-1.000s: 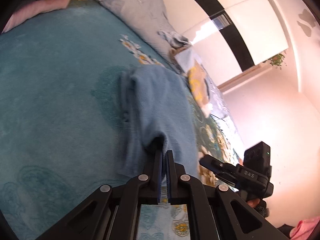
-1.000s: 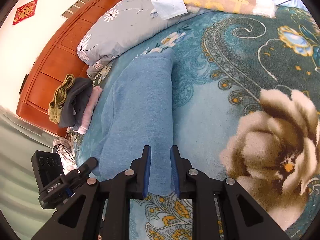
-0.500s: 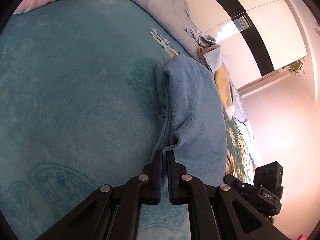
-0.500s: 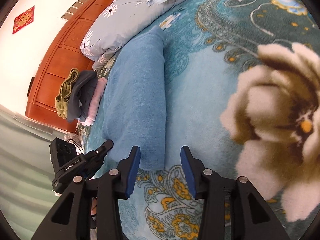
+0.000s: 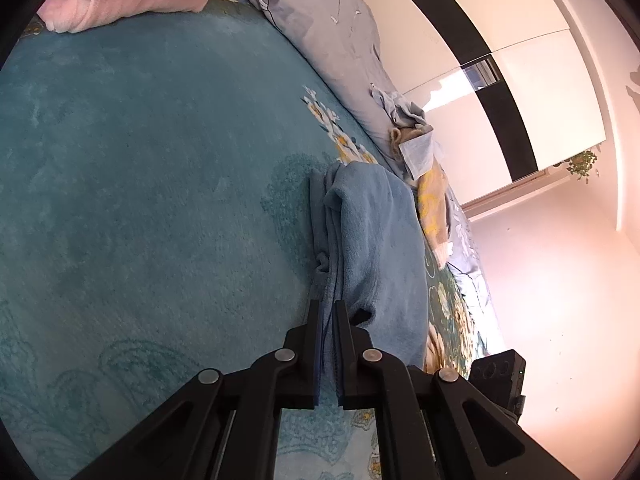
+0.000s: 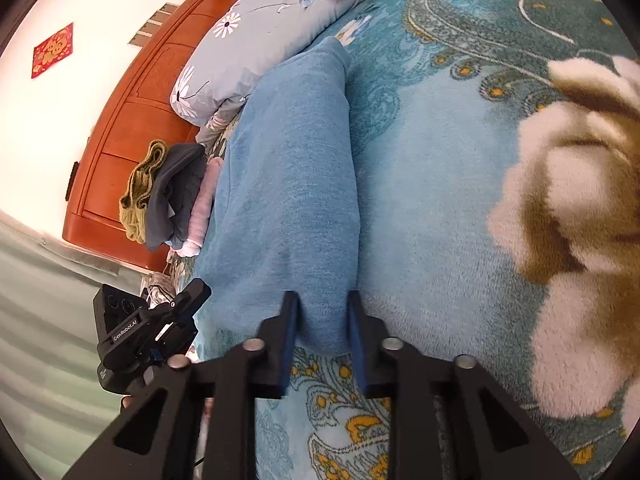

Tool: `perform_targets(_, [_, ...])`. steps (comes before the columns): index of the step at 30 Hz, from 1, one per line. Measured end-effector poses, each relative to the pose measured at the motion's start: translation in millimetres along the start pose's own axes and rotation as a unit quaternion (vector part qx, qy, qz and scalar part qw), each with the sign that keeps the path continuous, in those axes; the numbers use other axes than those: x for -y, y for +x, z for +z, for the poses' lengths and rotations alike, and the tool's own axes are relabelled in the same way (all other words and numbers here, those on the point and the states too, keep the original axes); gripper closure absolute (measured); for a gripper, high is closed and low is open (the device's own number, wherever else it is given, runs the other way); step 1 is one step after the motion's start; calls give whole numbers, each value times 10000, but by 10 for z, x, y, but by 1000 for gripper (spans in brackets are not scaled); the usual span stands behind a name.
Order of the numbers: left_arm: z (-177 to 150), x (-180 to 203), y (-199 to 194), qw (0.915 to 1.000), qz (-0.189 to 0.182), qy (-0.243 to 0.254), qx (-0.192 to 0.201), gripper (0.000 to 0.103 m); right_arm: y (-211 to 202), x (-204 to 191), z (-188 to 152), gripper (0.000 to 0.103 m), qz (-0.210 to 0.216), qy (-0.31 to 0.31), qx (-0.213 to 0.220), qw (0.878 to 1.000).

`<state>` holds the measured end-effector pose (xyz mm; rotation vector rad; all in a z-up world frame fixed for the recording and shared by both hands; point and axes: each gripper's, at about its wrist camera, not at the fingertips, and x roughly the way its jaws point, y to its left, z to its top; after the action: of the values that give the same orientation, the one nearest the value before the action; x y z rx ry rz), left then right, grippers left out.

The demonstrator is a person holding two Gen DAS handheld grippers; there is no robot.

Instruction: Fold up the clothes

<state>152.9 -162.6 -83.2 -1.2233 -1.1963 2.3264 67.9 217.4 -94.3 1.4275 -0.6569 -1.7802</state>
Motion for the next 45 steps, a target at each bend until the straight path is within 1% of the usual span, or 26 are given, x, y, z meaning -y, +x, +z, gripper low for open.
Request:
perform_targets(2, [4, 3, 6, 10000, 22, -31, -30, 97, -30, 24, 38, 88, 93, -14, -78, 9999])
perform_targets(6, [22, 88, 51, 10000, -39, 47, -74, 97, -167, 27, 224, 91, 95, -290, -221, 9993])
perform_targets(9, [57, 157, 118, 9999, -41, 118, -119, 97, -297, 17, 467, 91, 16, -598, -375, 9975])
perform_targets(13, [160, 256, 242, 9997, -8, 178, -172, 96, -493, 89, 865, 92, -250, -855, -507, 9947])
perform_targets(16, [274, 378, 366, 9992, 17, 336, -230, 88, -612, 246, 1208, 92, -367, -951, -560, 9932])
perform_targets(17, [316, 419, 407, 9990, 35, 380, -225, 83, -632, 305, 1305, 92, -432, -1013, -575, 9923])
perform_targets(18, [361, 458, 448, 9989, 39, 418, -230, 78, -621, 363, 1378, 92, -492, -998, -586, 9921])
perform_targets(19, [406, 497, 489, 9987, 44, 456, -235, 77, -597, 455, 1436, 91, -531, -884, -628, 9927])
perform_targets(22, [552, 604, 616, 9982, 118, 546, -232, 67, -523, 646, 1460, 91, -533, -570, -719, 9944])
perform_targets(23, [603, 636, 657, 9980, 149, 571, -228, 63, -524, 675, 1444, 89, -499, -516, -699, 9950])
perform_targets(24, [653, 668, 699, 9978, 181, 597, -224, 58, -548, 687, 1424, 87, -484, -476, -648, 9956])
perform_targets(27, [787, 768, 844, 9967, 245, 713, -285, 49, -658, 698, 1364, 83, -507, -419, -463, 9968])
perform_targets(28, [824, 808, 901, 9961, 263, 782, -327, 48, -708, 712, 1347, 75, -539, -388, -375, 9971])
perform_targets(29, [850, 851, 964, 9947, 347, 901, -365, 46, -757, 726, 1330, 72, -571, -356, -287, 9973])
perform_targets(30, [860, 886, 1024, 9926, 472, 1044, -390, 46, -791, 746, 1302, 67, -555, -250, -193, 9980])
perform_targets(31, [869, 920, 1085, 9903, 597, 1187, -414, 46, -820, 779, 1260, 65, -498, -130, -104, 9986])
perform_targets(33, [872, 939, 1206, 9852, 809, 1415, -523, 45, -864, 839, 1172, 64, -408, 83, 58, 9991])
perform_targets(35, [886, 893, 1301, 9829, 921, 1471, -619, 45, -874, 879, 1081, 64, -343, 268, 185, 9989])
perform_targets(38, [897, 768, 1357, 9874, 686, 1173, -807, 45, -845, 879, 971, 63, -177, 547, 326, 9978])
perform_targets(40, [905, 685, 1395, 9895, 528, 973, -932, 45, -821, 866, 932, 63, -141, 774, 480, 9957])
perform_targets(43, [916, 560, 1451, 9910, 290, 672, -1117, 43, -785, 845, 876, 62, -95, 1119, 718, 9911])
perform_targets(45, [922, 493, 1470, 9914, 130, 463, -1219, 40, -779, 833, 860, 62, -138, 1230, 874, 9884])
